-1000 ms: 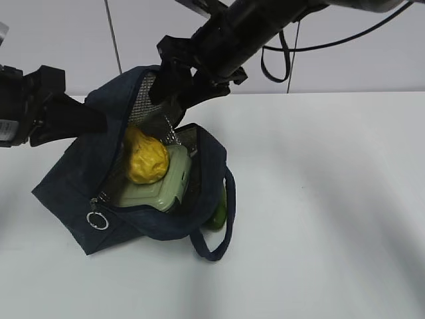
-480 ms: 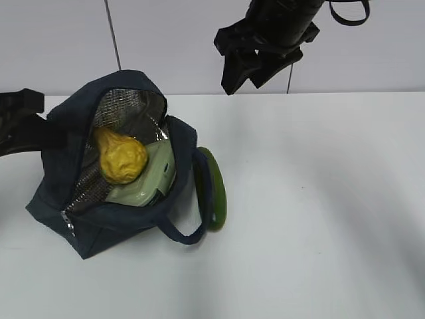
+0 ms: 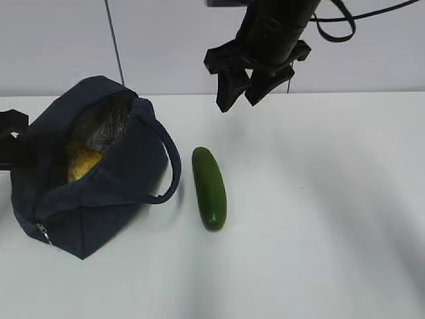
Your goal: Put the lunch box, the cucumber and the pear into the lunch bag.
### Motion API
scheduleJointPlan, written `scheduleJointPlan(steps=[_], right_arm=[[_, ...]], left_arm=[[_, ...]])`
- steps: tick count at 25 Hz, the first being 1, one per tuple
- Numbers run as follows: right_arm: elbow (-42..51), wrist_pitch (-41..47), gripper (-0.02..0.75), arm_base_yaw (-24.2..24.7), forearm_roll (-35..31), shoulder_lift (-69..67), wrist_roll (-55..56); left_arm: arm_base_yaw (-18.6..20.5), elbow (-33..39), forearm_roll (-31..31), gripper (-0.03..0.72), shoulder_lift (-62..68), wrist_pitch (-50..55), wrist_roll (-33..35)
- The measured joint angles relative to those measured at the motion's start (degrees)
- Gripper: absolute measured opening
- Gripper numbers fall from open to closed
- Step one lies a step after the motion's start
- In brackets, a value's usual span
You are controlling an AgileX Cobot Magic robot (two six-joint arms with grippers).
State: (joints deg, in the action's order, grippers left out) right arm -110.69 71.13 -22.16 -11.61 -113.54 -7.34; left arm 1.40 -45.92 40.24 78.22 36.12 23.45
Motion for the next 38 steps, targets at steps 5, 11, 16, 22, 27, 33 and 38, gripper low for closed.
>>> scheduleJointPlan(steps=[5,11,16,22,27,33,38], right_arm=[[0.0,0.0,0.494,-1.1,1.7,-5.0,1.3],[0.0,-0.2,0.517,-1.6,2.3,-11.1,2.6],[0.0,-0.4,0.519,-3.8,2.6,-14.2,2.9],[0.0,-4.4,0.519,-5.4,5.0,-16.9,5.6],[0.0,-8.5,0.519,-5.5,5.5,-17.8,6.6],[0.0,-12.2,0.519,-5.5,5.5,-18.4,7.9],[0.0,-12.8,0.521,-5.5,5.6,-20.2,8.8]], left_arm=[[0.0,-0.3,-8.8,0.001,0.0,-0.1,-7.1],[0.0,-0.5,-12.3,0.001,0.0,0.8,-9.9],[0.0,-0.5,-12.7,0.001,0.0,0.9,-10.0],[0.0,-0.5,-12.7,0.001,0.0,1.8,-10.0],[0.0,-0.5,-12.9,0.001,0.0,2.0,-10.0],[0.0,-0.5,-13.1,0.001,0.0,2.1,-10.0],[0.0,-0.5,-13.1,0.001,0.0,2.1,-10.0]])
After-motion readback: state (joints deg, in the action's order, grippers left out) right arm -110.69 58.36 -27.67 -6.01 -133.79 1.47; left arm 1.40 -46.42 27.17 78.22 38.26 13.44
